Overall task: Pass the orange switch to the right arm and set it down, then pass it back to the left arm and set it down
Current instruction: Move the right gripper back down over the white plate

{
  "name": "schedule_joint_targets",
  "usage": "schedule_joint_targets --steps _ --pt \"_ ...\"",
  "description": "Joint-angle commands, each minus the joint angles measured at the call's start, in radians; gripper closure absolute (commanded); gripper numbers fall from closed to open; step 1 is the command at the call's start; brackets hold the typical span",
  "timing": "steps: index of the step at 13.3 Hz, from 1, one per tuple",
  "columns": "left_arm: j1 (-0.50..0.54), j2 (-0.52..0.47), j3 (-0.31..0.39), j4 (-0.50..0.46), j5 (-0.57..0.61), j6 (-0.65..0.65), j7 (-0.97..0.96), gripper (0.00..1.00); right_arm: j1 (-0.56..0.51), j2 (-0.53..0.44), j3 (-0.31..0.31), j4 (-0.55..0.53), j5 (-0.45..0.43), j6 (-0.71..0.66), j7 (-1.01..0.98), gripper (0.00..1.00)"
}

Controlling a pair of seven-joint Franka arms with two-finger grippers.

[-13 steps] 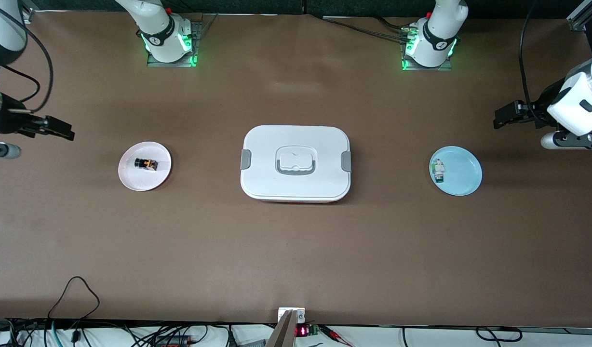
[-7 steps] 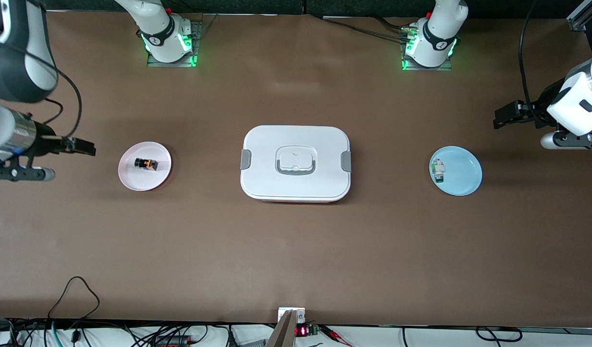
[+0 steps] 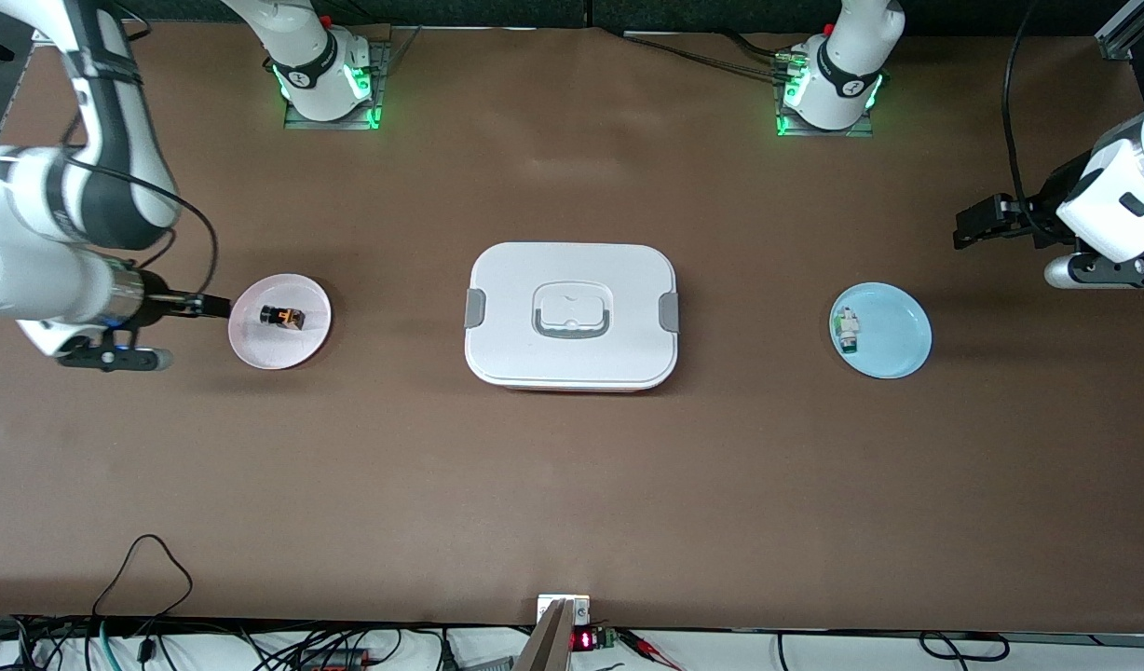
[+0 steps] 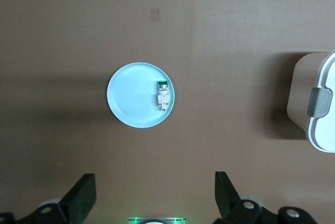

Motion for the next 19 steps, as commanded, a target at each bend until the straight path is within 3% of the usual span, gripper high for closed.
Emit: schedule_joint_targets --steps 1,7,10,19 --pt "0.006 -0.005 -0.005 0.016 -0.005 -0.019 0.012 0.00 0.009 -0.051 -0.003 -0.162 -0.008 0.146 0.055 0.00" --pt "0.004 -0.005 -0.005 0.017 -0.007 -0.019 0.010 0.00 0.053 0.007 -0.001 -0.197 -0.009 0.248 0.053 0.00" --pt "0.004 -0.005 -0.005 0.017 -0.007 -0.021 0.010 0.00 0.052 0.040 -0.003 -0.248 -0.011 0.364 0.052 0.00" --pt "0.004 -0.005 -0.005 0.017 -0.007 -0.021 0.012 0.00 0.042 0.109 -0.006 -0.252 -0.009 0.410 0.053 0.00"
